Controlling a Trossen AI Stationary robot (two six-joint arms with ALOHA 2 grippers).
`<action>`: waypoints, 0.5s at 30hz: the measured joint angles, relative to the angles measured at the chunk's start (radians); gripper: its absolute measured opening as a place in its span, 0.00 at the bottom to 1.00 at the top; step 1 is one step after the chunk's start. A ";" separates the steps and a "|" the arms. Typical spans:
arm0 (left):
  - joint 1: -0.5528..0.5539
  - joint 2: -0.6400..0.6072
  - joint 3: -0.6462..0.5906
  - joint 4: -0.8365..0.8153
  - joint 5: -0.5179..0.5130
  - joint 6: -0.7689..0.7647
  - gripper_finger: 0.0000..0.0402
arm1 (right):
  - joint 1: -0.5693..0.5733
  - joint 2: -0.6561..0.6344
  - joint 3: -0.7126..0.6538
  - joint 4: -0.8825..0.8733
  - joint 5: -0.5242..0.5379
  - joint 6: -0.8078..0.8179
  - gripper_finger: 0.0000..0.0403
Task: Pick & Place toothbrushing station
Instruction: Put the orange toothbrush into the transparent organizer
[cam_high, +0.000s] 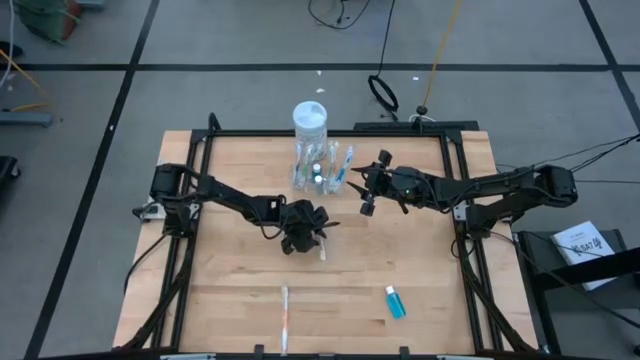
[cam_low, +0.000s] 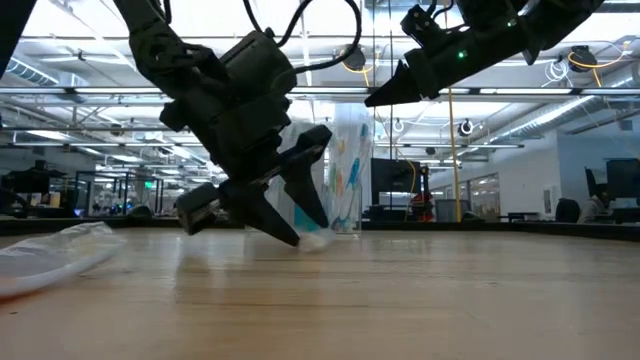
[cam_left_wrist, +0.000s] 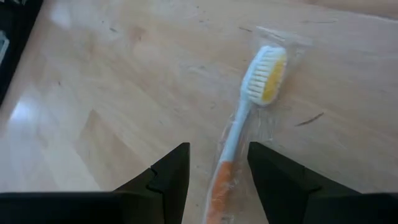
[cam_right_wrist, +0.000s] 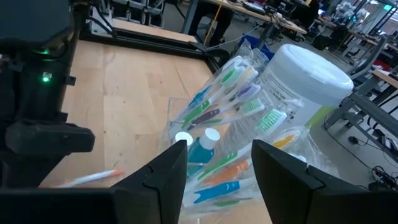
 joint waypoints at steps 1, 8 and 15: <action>0.000 0.003 -0.001 -0.001 -0.004 -0.003 0.43 | 0.000 0.000 0.000 -0.001 0.000 0.000 0.42; 0.001 0.005 -0.001 -0.018 -0.043 -0.112 0.43 | 0.000 0.000 0.000 -0.001 0.000 0.000 0.42; 0.021 0.007 -0.002 -0.070 -0.022 -0.181 0.26 | 0.000 0.000 0.000 -0.002 0.000 0.000 0.42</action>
